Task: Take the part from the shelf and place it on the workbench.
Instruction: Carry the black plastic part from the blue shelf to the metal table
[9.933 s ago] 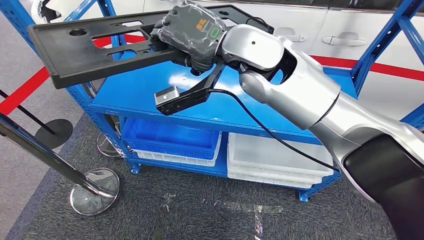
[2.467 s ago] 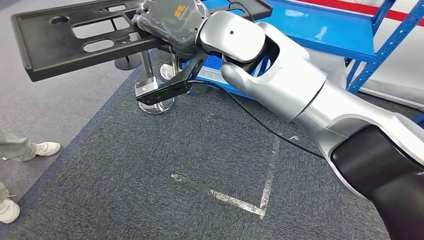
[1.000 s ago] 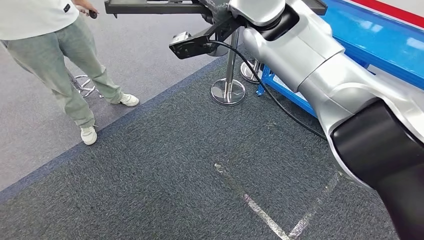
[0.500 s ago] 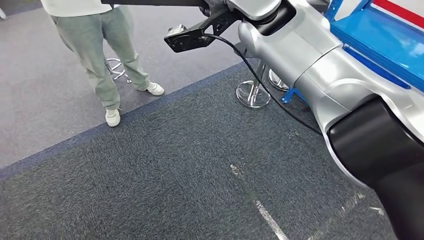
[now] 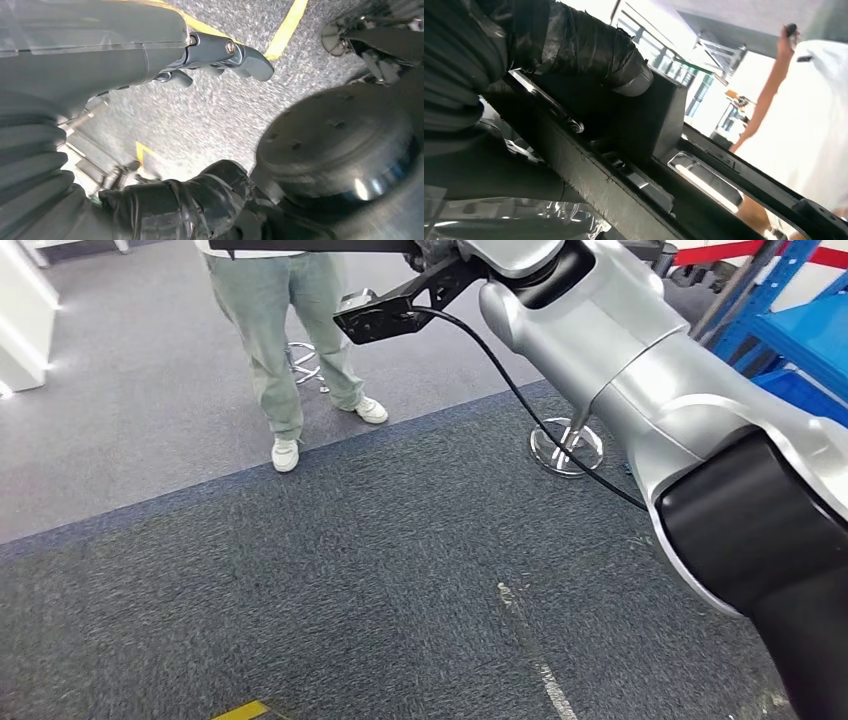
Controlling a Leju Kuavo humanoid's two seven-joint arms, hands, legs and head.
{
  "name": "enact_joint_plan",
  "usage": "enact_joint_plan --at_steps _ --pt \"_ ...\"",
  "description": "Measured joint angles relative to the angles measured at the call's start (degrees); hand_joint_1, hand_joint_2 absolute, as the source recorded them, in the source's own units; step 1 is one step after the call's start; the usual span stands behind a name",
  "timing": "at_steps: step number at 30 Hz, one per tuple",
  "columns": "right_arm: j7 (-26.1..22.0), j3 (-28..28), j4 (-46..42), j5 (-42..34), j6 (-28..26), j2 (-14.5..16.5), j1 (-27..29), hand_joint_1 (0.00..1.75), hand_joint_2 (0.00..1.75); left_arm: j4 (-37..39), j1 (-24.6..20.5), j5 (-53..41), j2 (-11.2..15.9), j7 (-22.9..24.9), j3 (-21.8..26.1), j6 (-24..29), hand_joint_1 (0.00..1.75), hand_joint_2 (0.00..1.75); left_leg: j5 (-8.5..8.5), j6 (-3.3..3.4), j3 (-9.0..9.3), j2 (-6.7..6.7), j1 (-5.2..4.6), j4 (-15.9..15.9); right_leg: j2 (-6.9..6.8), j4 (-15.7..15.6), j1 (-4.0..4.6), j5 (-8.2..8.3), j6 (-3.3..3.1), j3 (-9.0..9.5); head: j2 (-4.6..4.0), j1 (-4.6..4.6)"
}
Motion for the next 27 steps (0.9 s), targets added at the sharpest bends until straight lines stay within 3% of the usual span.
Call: enact_joint_plan --at_steps 2,3,5,6,9,11,13,14,15,16,18,20,21,23,25,27 --pt "0.0 0.0 0.1 0.1 0.0 0.2 -0.2 1.75 1.75 -0.1 -0.1 0.0 0.0 0.0 0.0 0.0 0.0 1.75 -2.81 -0.57 -2.4 4.07 -0.1 5.3 -1.58 -0.8 -0.05 0.22 -0.13 0.72 0.0 -0.3" --pt "0.0 0.0 0.1 0.1 0.0 0.2 -0.2 1.75 1.75 -0.2 -0.1 0.0 0.0 0.0 0.0 0.0 0.0 1.75 -4.49 -0.91 -4.22 5.38 0.11 9.1 -2.35 -0.9 -0.05 0.19 -0.18 0.81 0.0 -0.4" --pt "0.0 0.0 0.2 0.1 0.0 0.3 -0.1 1.75 1.75 -0.2 -0.1 0.0 0.0 0.0 0.0 0.0 0.0 1.75 -5.96 -1.58 -6.74 6.21 0.62 14.3 -3.84 -0.8 -0.07 0.0 -0.07 0.82 0.0 -0.49" --pt "0.0 0.0 0.2 0.1 0.0 0.4 -0.1 1.75 1.75 -0.2 -0.1 0.0 0.0 0.0 0.0 0.0 0.0 1.75 -5.2 -1.88 -6.4 6.36 0.84 13.7 -4.54 -0.6 -0.12 -0.17 0.1 0.82 0.0 -0.52" --pt "-0.1 0.0 0.2 0.2 -0.1 0.6 -0.3 1.75 1.75 -0.2 -0.2 -0.2 0.0 -0.1 0.0 -0.1 0.0 1.75 -0.93 -2.55 -0.73 8.47 1.04 3.6 -6.4 0.6 -0.13 -1.25 1.08 0.67 0.0 -0.57" --pt "-0.2 0.0 0.3 0.3 -0.1 0.7 -0.6 1.75 1.75 -0.3 -0.3 -0.4 -0.1 -0.3 0.0 -0.2 0.0 1.75 -0.39 -1.77 0.96 9.32 0.6 0.1 -7.23 1.4 0.16 -1.86 1.77 0.36 0.0 -0.32" --pt "-0.3 0.0 0.4 0.5 -0.2 1.0 -0.6 1.75 1.75 -0.3 -0.2 -0.6 -0.1 -0.5 0.0 -0.5 0.0 1.75 -0.48 -0.47 0.7 8.27 0.25 0.2 -8.03 1.5 0.24 -2.05 2.19 0.32 0.0 0.01" --pt "-0.4 0.0 0.4 0.6 -0.2 1.2 -0.5 1.75 1.75 -0.3 -0.2 -0.7 -0.1 -0.5 0.0 -0.7 0.0 1.75 -0.45 -0.08 0.66 7.73 0.23 0.2 -7.9 1.7 0.1 -2.33 2.43 0.31 0.0 0.1" --pt "-0.4 0.0 0.4 0.6 -0.2 1.3 -0.5 1.75 1.75 -0.3 -0.2 -0.7 0.0 -0.6 0.0 -0.8 0.0 1.75 -0.42 0.31 0.7 7.17 0.23 0.2 -6.86 2.5 -0.11 -3.09 2.62 0.0 0.01 0.15" --pt "-0.5 0.0 0.4 0.7 -0.2 1.4 -0.5 1.75 1.75 -0.3 -0.3 -0.7 0.0 -0.7 0.0 -0.9 0.0 1.75 -0.35 0.7 0.75 6.58 0.31 0.1 -5.4 4.6 -0.31 -4.43 2.72 -0.87 0.01 0.24" --pt "-0.5 0.0 0.6 0.8 -0.2 1.4 -0.5 1.75 1.75 -0.3 -0.4 -0.7 0.1 -0.8 0.0 -1.1 0.0 1.75 -0.32 1.29 0.79 5.32 0.18 0.0 -2.41 11.8 -0.4 -7.96 2.66 -4.28 0.01 0.36" --pt "-0.5 0.0 0.8 0.9 -0.2 1.4 -0.2 1.75 1.75 -0.3 -0.4 -0.8 0.1 -1.0 0.0 -1.2 0.0 1.75 -0.32 1.6 0.8 3.87 -0.12 0.0 -1.73 18.3 -0.16 -9.69 2.35 -7.84 0.0 0.4" --pt "-0.5 0.0 0.8 0.9 -0.2 1.4 -0.1 1.75 1.75 -0.3 -0.4 -0.9 0.1 -1.1 0.0 -1.2 0.0 1.75 -0.32 1.65 0.82 3.07 -0.28 0.0 -1.64 18.9 -0.05 -9.08 2.09 -8.48 0.0 0.39" --pt "-0.5 0.0 0.9 1.0 -0.2 1.5 0.0 1.75 1.75 -0.3 -0.4 -1.1 0.1 -1.2 0.0 -1.3 0.0 1.75 -0.31 1.67 0.93 1.47 -0.48 0.1 -0.98 13.8 0.22 -5.21 1.32 -6.64 0.0 0.39" --pt "-0.5 0.0 1.0 1.1 -0.3 1.6 -0.3 1.75 1.75 -0.3 -0.4 -1.4 0.1 -1.2 0.0 -1.5 0.0 1.75 -0.24 1.52 0.8 0.07 -0.46 0.1 1.69 6.3 0.32 -1.73 0.54 -3.36 0.0 0.3" --pt "-0.5 0.0 1.0 1.1 -0.4 1.8 -0.5 1.75 1.75 -0.3 -0.5 -1.7 0.2 -1.2 0.0 -1.6 0.0 1.75 0.07 1.03 0.31 -1.18 -0.1 0.1 3.31 2.9 0.39 -0.92 0.32 -1.8 0.0 0.26"
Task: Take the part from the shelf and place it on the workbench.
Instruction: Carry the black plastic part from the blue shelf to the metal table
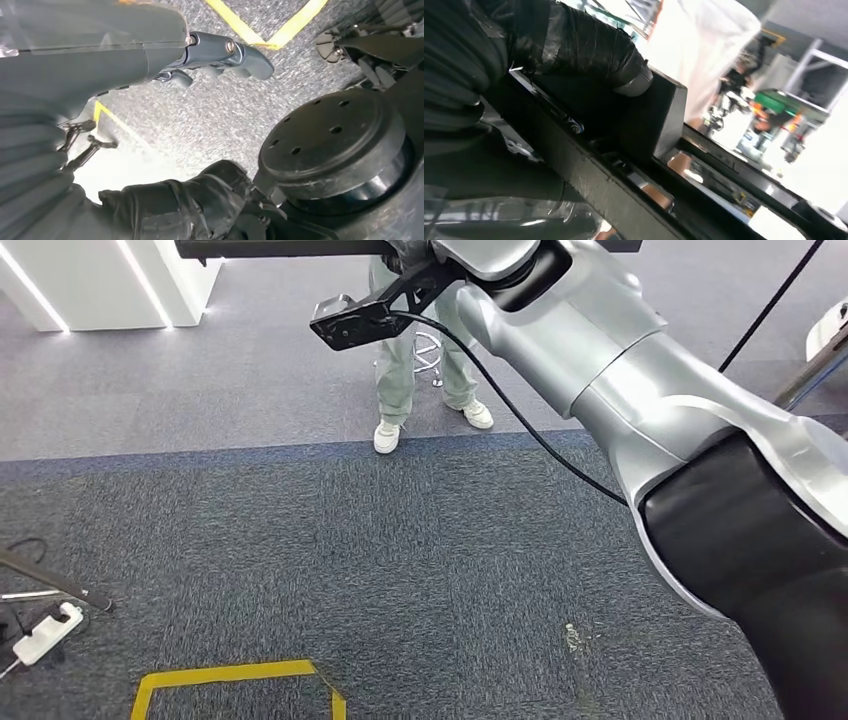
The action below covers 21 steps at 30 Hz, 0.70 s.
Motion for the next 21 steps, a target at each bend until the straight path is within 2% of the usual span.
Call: enact_joint_plan --at_steps 2,3,4,6,7,8,9,10,12,14,15,17,18,19,21 --pt "0.0 0.0 0.0 0.0 0.0 0.5 -0.1 1.75 1.75 0.0 0.1 -0.5 0.2 0.0 0.0 -0.2 0.0 1.75 0.37 -0.67 -0.35 -1.15 0.37 -0.3 -1.19 -0.9 0.0 0.15 -0.02 0.5 0.0 0.03" --pt "0.0 0.0 0.1 0.0 -0.1 0.8 -0.1 1.75 1.75 0.0 0.2 -0.8 0.3 0.0 0.0 -0.3 0.0 1.75 0.16 -0.93 -0.56 -0.45 0.29 -0.1 -1.97 -1.5 -0.06 0.36 -0.14 0.86 0.0 -0.03" --pt "0.1 0.0 0.1 0.0 -0.1 1.1 -0.2 1.75 1.75 0.0 0.2 -1.1 0.4 0.0 -0.1 -0.5 0.0 1.75 -0.61 -1.19 -1.14 1.05 0.14 1.0 -2.84 -2.0 -0.18 0.56 -0.3 1.25 0.0 -0.11" --pt "0.1 0.0 0.1 -0.1 -0.1 1.4 -0.4 1.75 1.75 -0.1 0.0 -1.8 0.5 0.0 -0.1 -0.6 0.0 1.75 -3.67 -1.71 -3.71 5.18 0.01 6.6 -4.56 -2.7 -0.12 0.71 -0.55 1.74 0.0 -0.26" --pt "0.1 0.0 0.1 -0.2 -0.1 1.6 -0.5 1.75 1.75 -0.1 -0.1 -2.2 0.5 0.1 -0.1 -0.6 0.0 1.75 -5.22 -2.02 -5.35 6.32 0.17 10.2 -5.37 -2.7 -0.03 0.65 -0.65 1.8 0.0 -0.27" --pt "0.0 0.0 0.1 -0.2 -0.1 1.9 -0.4 1.75 1.75 -0.1 -0.1 -2.6 0.5 0.0 -0.1 -0.7 0.0 1.75 -6.1 -2.33 -6.6 6.9 0.37 13.0 -6.14 -2.7 0.03 0.57 -0.71 1.83 0.0 -0.3" --pt "0.0 0.0 0.2 -0.3 -0.1 2.3 -0.2 1.75 1.75 -0.1 -0.1 -2.9 0.5 0.0 -0.2 -0.9 0.0 1.75 -6.06 -2.6 -7.01 7.21 0.55 14.0 -6.89 -2.6 0.05 0.48 -0.7 1.85 0.0 -0.31" --pt "0.0 0.0 0.2 -0.2 -0.1 2.7 -0.1 1.75 1.75 -0.1 -0.1 -3.3 0.5 0.0 -0.3 -1.1 0.0 1.75 -5.07 -2.83 -6.29 7.48 0.71 12.8 -7.59 -2.5 0.05 0.35 -0.64 1.86 0.0 -0.35" --pt "-0.1 0.0 0.2 -0.2 -0.1 3.5 0.1 1.75 1.75 -0.1 -0.3 -4.1 0.5 -0.1 -0.4 -1.6 0.0 1.75 -2.14 -3.1 -2.36 9.04 0.79 5.8 -8.97 -2.1 0.05 -0.13 -0.3 1.92 0.0 -0.38" --pt "-0.1 0.0 0.2 -0.2 -0.2 4.0 0.1 1.75 1.75 -0.1 -0.5 -5.1 0.6 -0.2 -0.5 -2.0 0.0 1.75 -0.77 -2.62 0.72 10.58 0.37 0.3 -10.08 -1.6 0.35 -0.72 0.25 1.85 0.0 -0.34" --pt "-0.1 0.0 0.2 -0.2 -0.2 4.3 0.1 1.75 1.75 -0.1 -0.6 -5.5 0.6 -0.2 -0.6 -2.1 0.0 1.75 -0.9 -2.2 1.09 10.74 0.1 -0.4 -10.53 -1.4 0.5 -0.94 0.52 1.86 0.0 -0.27" --pt "-0.2 0.0 0.2 -0.2 -0.3 4.8 0.4 1.75 1.75 -0.2 -0.6 -6.0 0.7 -0.2 -0.9 -2.3 0.0 1.75 -0.84 -1.23 1.1 9.56 -0.1 -0.4 -11.33 -1.4 0.55 -1.23 1.08 2.08 0.0 -0.18" --pt "-0.2 0.0 0.2 -0.2 -0.4 5.1 0.5 1.75 1.75 -0.2 -0.6 -6.2 0.8 -0.3 -1.0 -2.5 0.0 1.75 -0.76 -0.9 1.17 9.0 -0.04 -0.6 -10.92 -1.1 0.4 -1.61 1.39 2.07 0.0 -0.17" --pt "-0.3 0.0 0.2 -0.2 -0.4 5.3 0.5 1.75 1.75 -0.2 -0.7 -6.5 0.9 -0.4 -1.2 -2.6 0.0 1.75 -0.66 -0.5 1.27 8.48 0.05 -0.8 -9.83 -0.2 0.22 -2.4 1.65 1.71 0.0 -0.16" --pt "-0.5 0.0 0.2 -0.2 -0.6 5.5 0.5 1.75 1.75 -0.2 -0.9 -7.2 0.9 -0.5 -1.3 -2.9 0.0 1.75 -0.49 0.08 1.41 7.33 0.21 -1.1 -6.68 5.4 -0.1 -5.47 1.93 -0.81 0.0 -0.14"
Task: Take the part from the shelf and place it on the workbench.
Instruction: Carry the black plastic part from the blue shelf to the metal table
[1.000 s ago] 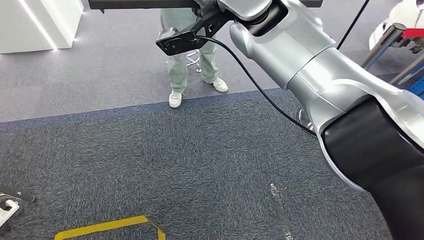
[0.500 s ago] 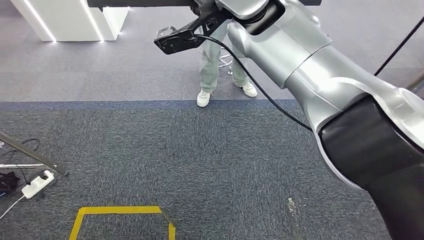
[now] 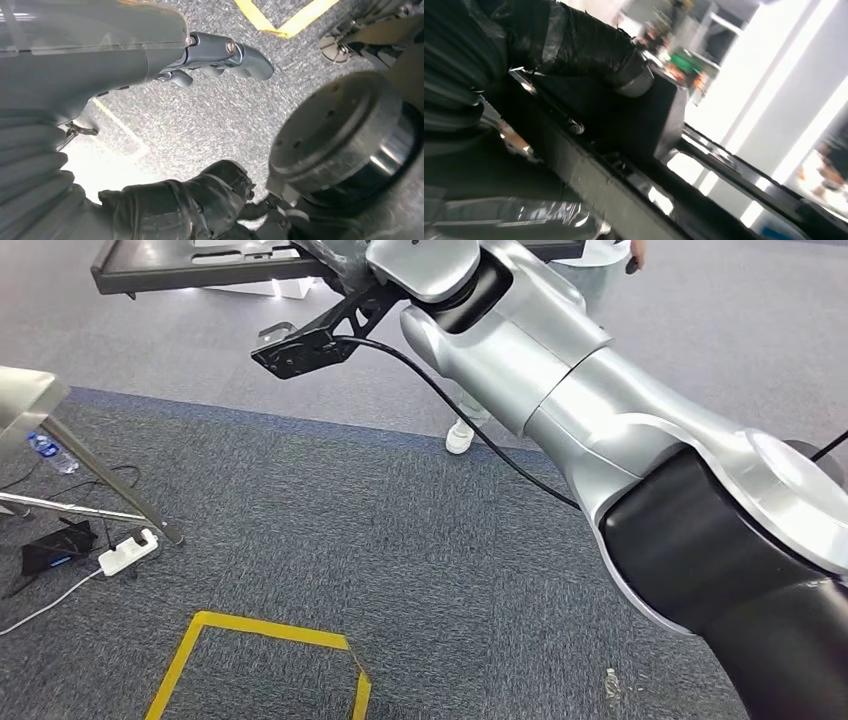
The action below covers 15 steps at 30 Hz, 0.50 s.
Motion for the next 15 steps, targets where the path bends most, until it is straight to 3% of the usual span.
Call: enact_joint_plan --at_steps 2,3,4,6,8,10,11,12,13,15 --pt "0.0 0.0 0.1 0.0 0.0 0.1 0.5 1.75 1.75 0.0 -0.1 -0.6 0.0 0.0 -0.1 -0.1 0.0 1.75 0.0 0.27 -0.01 -1.3 -0.04 0.0 1.45 7.6 -0.06 -2.91 0.04 -3.74 0.0 -0.01" --pt "0.0 0.0 0.2 0.0 0.0 0.2 0.9 1.75 1.75 -0.1 -0.1 -0.8 0.0 0.1 -0.1 -0.1 0.0 1.75 -0.01 0.29 -0.01 -2.02 -0.06 0.1 1.64 9.6 -0.06 -3.1 0.04 -4.95 0.0 -0.01" --pt "0.0 0.0 0.2 0.0 0.0 0.4 1.2 1.75 1.75 -0.1 0.0 -1.0 0.0 0.1 -0.1 -0.1 0.0 1.75 -0.02 0.28 -0.01 -2.74 -0.07 0.2 1.74 9.6 -0.09 -2.24 -0.03 -5.19 0.0 0.01" --pt "0.1 0.0 0.3 0.0 -0.1 0.6 1.7 1.75 1.75 -0.2 0.0 -1.2 0.0 0.2 -0.1 -0.1 0.0 1.75 -0.09 0.16 -0.05 -4.25 -0.03 0.5 2.81 3.5 -0.29 1.89 -0.31 -2.77 0.0 0.02" --pt "0.1 0.0 0.3 0.0 -0.2 0.8 1.7 1.75 1.75 -0.3 -0.1 -1.3 0.0 0.2 -0.1 -0.1 0.0 1.75 -0.08 -0.26 -0.45 -5.61 -0.02 0.8 5.7 -3.2 -0.7 4.67 -0.52 0.16 0.0 -0.05" --pt "0.2 0.0 0.4 0.0 -0.3 1.0 1.9 1.75 1.75 -0.3 -0.1 -1.2 0.0 0.2 -0.2 -0.1 0.0 1.75 0.25 -0.94 -1.02 -6.89 0.27 0.8 6.94 -5.5 -0.73 4.88 -0.59 1.17 0.0 -0.11" --pt "0.2 0.0 0.4 0.1 -0.3 1.1 2.0 1.75 1.75 -0.3 0.0 -1.2 0.0 0.2 -0.2 -0.1 0.0 1.75 0.47 -1.3 -1.22 -7.59 0.5 0.6 6.26 -5.8 -0.62 4.96 -0.71 1.35 0.0 -0.09" --pt "0.2 0.0 0.4 0.1 -0.3 1.3 2.0 1.75 1.75 -0.3 0.1 -1.1 -0.1 0.2 -0.2 -0.1 0.0 1.75 0.57 -1.61 -1.45 -7.7 0.73 0.5 5.51 -6.0 -0.55 5.13 -0.99 1.49 0.0 -0.1" --pt "0.3 0.0 0.5 0.1 -0.3 1.4 2.0 1.75 1.75 -0.3 0.3 -0.9 -0.1 0.2 -0.2 0.0 0.0 1.75 0.25 -1.85 -1.78 -6.75 0.66 1.0 4.73 -6.4 -0.56 5.32 -1.32 1.66 0.0 -0.16" --pt "0.4 0.0 0.6 0.1 -0.3 1.6 1.7 1.75 1.75 -0.4 0.5 -0.4 -0.3 0.3 -0.3 0.4 0.0 1.75 -2.0 -2.13 -3.52 -3.19 0.36 4.6 3.26 -7.0 -0.65 5.69 -1.93 1.93 0.0 -0.44"
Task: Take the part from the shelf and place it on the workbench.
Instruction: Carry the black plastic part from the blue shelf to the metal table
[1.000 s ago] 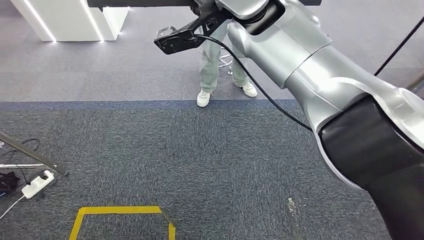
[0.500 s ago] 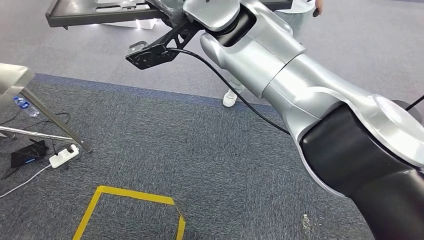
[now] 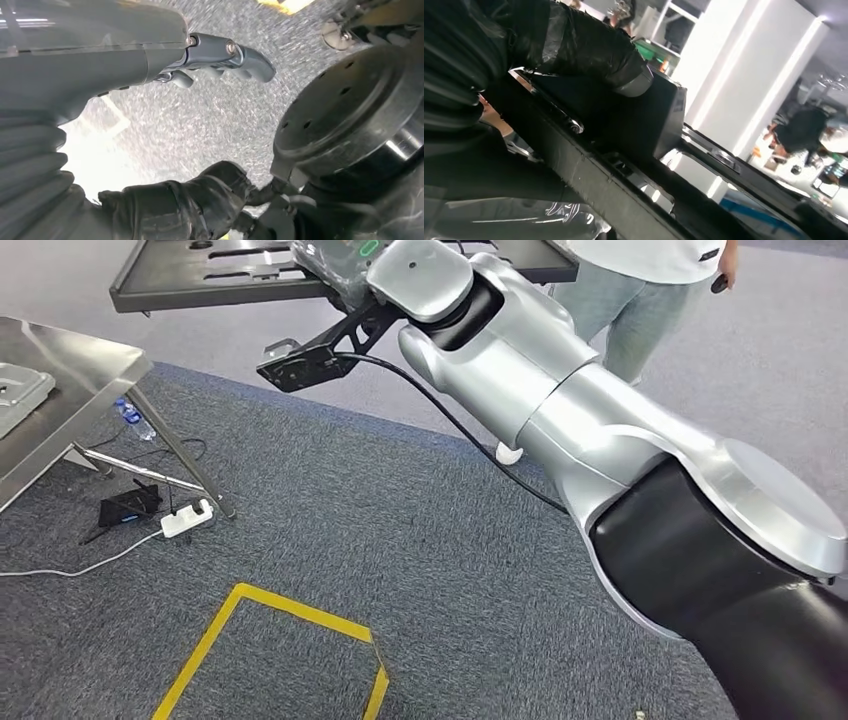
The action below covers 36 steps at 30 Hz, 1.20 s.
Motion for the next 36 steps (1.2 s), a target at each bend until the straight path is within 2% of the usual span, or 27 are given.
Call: enact_joint_plan --at_steps 1,2,3,4,5,7,9,10,12,13,15,17,18,19,20,21,23,25,26,27,28,30,31,32,34,35,36 --pt "0.0 0.0 0.1 0.0 0.0 0.0 -0.2 1.75 1.75 0.0 0.0 0.2 -0.1 0.0 0.0 0.2 0.0 1.75 -1.69 -0.15 -1.32 1.6 -0.12 3.2 -0.73 -0.1 0.1 0.04 -0.16 0.05 0.0 -0.12" --pt "0.0 0.0 0.2 0.0 0.0 0.0 -0.4 1.75 1.75 0.0 0.0 0.3 -0.2 0.1 0.0 0.3 0.0 1.75 -3.13 -0.28 -2.7 2.33 -0.06 6.4 -1.49 -0.1 0.2 0.03 -0.29 0.05 0.0 -0.16" --pt "0.0 0.0 0.2 0.0 0.0 0.0 -0.4 1.75 1.75 0.0 0.0 0.4 -0.3 0.1 0.0 0.4 0.0 1.75 -3.86 -0.38 -3.64 2.67 0.02 8.8 -2.29 -0.1 0.29 -0.01 -0.39 0.05 0.0 -0.16" --pt "-0.1 0.0 0.3 0.0 0.1 0.0 -0.4 1.75 1.75 0.0 0.0 0.5 -0.5 0.1 0.0 0.5 0.0 1.75 -3.67 -0.46 -3.77 2.83 0.06 9.4 -3.07 -0.1 0.34 -0.08 -0.44 0.06 0.0 -0.15" --pt "-0.2 0.0 0.3 0.0 0.1 0.0 -0.4 1.75 1.75 0.0 0.1 0.5 -0.6 0.2 0.0 0.5 0.0 1.75 -2.61 -0.52 -2.9 3.07 0.07 8.1 -3.82 -0.1 0.35 -0.17 -0.43 0.07 0.0 -0.16" --pt "-0.2 0.0 0.3 0.0 0.1 0.0 -0.5 1.75 1.75 0.0 0.1 0.5 -0.7 0.2 0.0 0.6 0.0 1.75 0.08 -0.64 0.73 4.54 -0.05 1.6 -5.24 0.2 0.35 -0.47 -0.19 0.12 0.0 -0.16" --pt "-0.3 0.0 0.3 0.0 0.1 0.0 -0.6 1.75 1.75 0.0 0.0 0.6 -0.7 0.2 0.0 0.7 0.0 1.75 1.07 -0.21 3.37 6.23 -0.59 -3.2 -6.42 0.5 0.7 -0.89 0.33 0.11 0.0 -0.15" --pt "-0.3 0.0 0.3 0.0 0.1 0.0 -0.6 1.75 1.75 0.0 0.0 0.6 -0.7 0.2 0.0 0.7 0.0 1.75 0.85 0.15 3.66 6.42 -0.88 -3.9 -6.92 0.6 0.86 -1.04 0.57 0.15 0.0 -0.12" --pt "-0.3 0.0 0.3 0.0 0.1 0.0 -0.6 1.75 1.75 0.0 0.1 0.6 -0.7 0.2 0.1 0.7 0.0 1.75 0.95 0.99 3.65 5.25 -1.06 -3.9 -7.92 0.6 1.02 -1.31 1.05 0.36 0.0 -0.08" --pt "-0.3 0.0 0.3 0.0 0.1 0.0 -0.6 1.75 1.75 0.0 0.2 0.6 -0.6 0.3 0.1 0.7 0.0 1.75 1.04 1.24 3.72 4.66 -0.97 -4.1 -7.91 0.8 0.9 -1.62 1.33 0.4 0.0 -0.07" --pt "-0.3 0.0 0.3 0.0 0.1 0.0 -0.7 1.75 1.75 -0.1 0.2 0.5 -0.5 0.4 0.1 0.7 0.0 1.75 1.25 1.9 3.93 3.54 -0.7 -4.4 -5.73 3.9 0.63 -3.68 1.78 -0.93 0.01 -0.01" --pt "-0.3 0.0 0.3 0.0 0.1 0.0 -0.5 1.75 1.75 -0.1 0.0 0.3 -0.5 0.5 0.1 0.7 0.0 1.75 1.34 2.41 3.93 2.38 -0.65 -4.4 -2.71 11.5 0.44 -7.11 1.88 -4.61 0.01 0.06" --pt "-0.4 0.0 0.3 0.0 0.1 0.0 -0.3 1.75 1.75 -0.1 0.0 0.2 -0.5 0.6 0.1 0.7 0.0 1.75 1.36 2.5 3.91 1.77 -0.67 -4.4 -2.03 15.2 0.42 -8.36 1.89 -6.53 0.0 0.07" --pt "-0.4 0.0 0.3 0.0 0.1 0.0 0.0 1.75 1.75 -0.1 0.0 0.1 -0.5 0.7 0.1 0.7 0.0 1.75 1.36 2.56 3.9 1.01 -0.7 -4.4 -1.7 17.4 0.41 -8.66 1.84 -7.85 0.0 0.07" --pt "-0.4 0.0 0.3 0.0 0.1 0.0 0.2 1.75 1.75 -0.1 0.0 0.0 -0.6 0.7 0.1 0.7 0.0 1.75 1.37 2.57 3.9 0.22 -0.71 -4.3 -1.51 17.4 0.41 -7.81 1.72 -8.11 0.0 0.07" --pt "-0.4 0.0 0.4 0.0 0.1 0.0 0.3 1.75 1.75 -0.1 0.1 -0.1 -0.6 0.8 0.1 0.7 0.0 1.75 1.37 2.56 3.9 -0.6 -0.71 -4.2 -1.2 15.1 0.4 -6.02 1.52 -7.27 0.0 0.07" --pt "-0.4 0.0 0.4 0.0 0.1 0.0 0.3 1.75 1.75 -0.1 0.0 -0.3 -0.7 0.8 0.0 0.7 0.0 1.75 1.36 2.37 3.79 -2.2 -0.69 -4.1 1.19 7.1 0.25 -1.88 0.99 -3.74 0.0 0.04" --pt "-0.5 0.0 0.4 0.1 0.1 0.1 0.2 1.75 1.75 -0.2 0.0 -0.4 -0.8 0.9 0.0 0.7 0.0 1.75 1.51 1.82 3.44 -3.56 -0.54 -4.0 3.22 1.9 0.12 -0.24 0.89 -1.25 0.0 0.01" --pt "-0.5 0.0 0.4 0.1 0.1 0.1 0.2 1.75 1.75 -0.2 0.0 -0.5 -0.8 0.9 0.0 0.7 0.0 1.75 1.68 1.41 3.24 -4.23 -0.39 -4.1 3.24 1.3 0.19 -0.37 0.87 -0.89 0.0 0.01" --pt "-0.5 0.0 0.4 0.1 0.1 0.3 0.2 1.75 1.75 -0.3 0.0 -0.7 -0.8 0.9 0.0 0.7 0.0 1.75 1.91 0.97 3.1 -5.01 -0.18 -4.3 2.48 1.0 0.27 -0.22 0.77 -0.72 0.0 0.05" --pt "-0.6 0.0 0.4 0.2 0.1 0.6 0.2 1.75 1.75 -0.3 0.2 -0.8 -0.9 0.8 0.0 0.6 0.0 1.75 1.99 0.62 2.94 -4.89 -0.03 -4.4 1.65 0.5 0.3 -0.03 0.48 -0.52 0.0 0.07" --pt "-0.6 0.0 0.4 0.2 0.1 1.2 0.2 1.75 1.75 -0.4 0.3 -1.0 -0.9 0.8 -0.1 0.4 0.0 1.75 0.71 0.06 1.89 -1.81 -0.25 -2.6 -0.05 -0.4 0.11 0.43 -0.17 -0.03 0.0 -0.19" --pt "-0.6 0.0 0.3 0.1 0.2 1.4 0.3 1.75 1.75 -0.5 0.2 -1.1 -1.0 0.7 -0.1 0.3 0.0 1.75 -0.76 -0.11 0.7 0.44 -0.33 0.0 -0.85 -0.7 0.1 0.57 -0.36 0.14 0.0 -0.36" --pt "-0.6 0.0 0.3 0.0 0.2 1.5 0.3 1.75 1.75 -0.5 0.1 -1.3 -1.0 0.7 -0.1 0.2 0.0 1.75 -2.49 -0.34 -0.83 2.07 -0.4 3.4 -1.57 -0.8 0.18 0.58 -0.5 0.19 0.0 -0.51" --pt "-0.6 0.0 0.2 -0.3 0.4 1.8 0.8 1.75 1.75 -0.5 0.0 -1.6 -1.0 0.6 -0.1 0.1 0.0 1.75 -4.62 -0.71 -3.5 3.05 -0.27 9.3 -3.12 -0.8 0.31 0.48 -0.58 0.19 0.0 -0.61" --pt "-0.7 0.0 0.1 -0.5 0.4 2.0 1.1 1.75 1.75 -0.5 0.0 -1.7 -1.0 0.5 -0.1 0.1 0.0 1.75 -4.46 -0.83 -3.73 3.2 -0.25 10.0 -3.88 -0.7 0.35 0.39 -0.6 0.18 0.0 -0.62" --pt "-0.7 0.0 0.1 -0.7 0.5 2.1 1.2 1.75 1.75 -0.5 0.0 -1.8 -1.0 0.5 -0.1 0.1 0.0 1.75 -3.23 -0.9 -2.69 3.45 -0.26 8.3 -4.68 -0.7 0.37 0.28 -0.55 0.18 0.0 -0.63"
